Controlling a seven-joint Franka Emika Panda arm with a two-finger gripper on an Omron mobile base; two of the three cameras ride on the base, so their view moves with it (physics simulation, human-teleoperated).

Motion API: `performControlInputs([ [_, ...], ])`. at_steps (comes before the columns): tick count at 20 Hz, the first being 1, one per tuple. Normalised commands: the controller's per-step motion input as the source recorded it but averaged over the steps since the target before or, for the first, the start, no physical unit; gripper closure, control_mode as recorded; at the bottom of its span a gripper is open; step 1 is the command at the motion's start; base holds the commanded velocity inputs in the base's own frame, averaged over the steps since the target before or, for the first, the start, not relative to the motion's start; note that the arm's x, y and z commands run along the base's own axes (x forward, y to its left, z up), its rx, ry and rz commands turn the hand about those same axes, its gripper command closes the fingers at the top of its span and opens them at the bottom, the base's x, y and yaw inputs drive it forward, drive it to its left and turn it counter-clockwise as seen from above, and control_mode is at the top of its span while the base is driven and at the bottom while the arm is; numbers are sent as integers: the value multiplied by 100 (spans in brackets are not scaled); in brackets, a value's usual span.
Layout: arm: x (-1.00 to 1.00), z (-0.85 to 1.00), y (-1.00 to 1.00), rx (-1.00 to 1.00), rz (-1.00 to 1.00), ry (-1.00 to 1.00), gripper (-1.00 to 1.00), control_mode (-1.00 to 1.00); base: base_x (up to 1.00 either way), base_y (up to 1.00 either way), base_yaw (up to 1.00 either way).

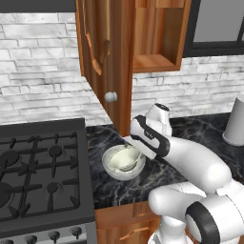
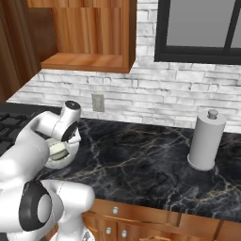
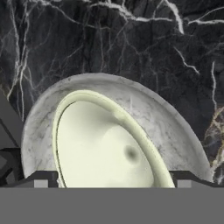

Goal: Pick up the bowls on the counter and stack them on top of one another in the open cabinet. Place the smaller bowl on top of the larger bowl.

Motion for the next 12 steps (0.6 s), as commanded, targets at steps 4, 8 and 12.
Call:
performControlInputs([
  [4,0,2,-7,3,0,5,-100,-100,0,0,0],
  [8,0,-8,-4,4,-1,0,-100,-100,0,0,0],
  [12,0,-29,-2,6,-1,-6,-100,-100,0,0,0],
])
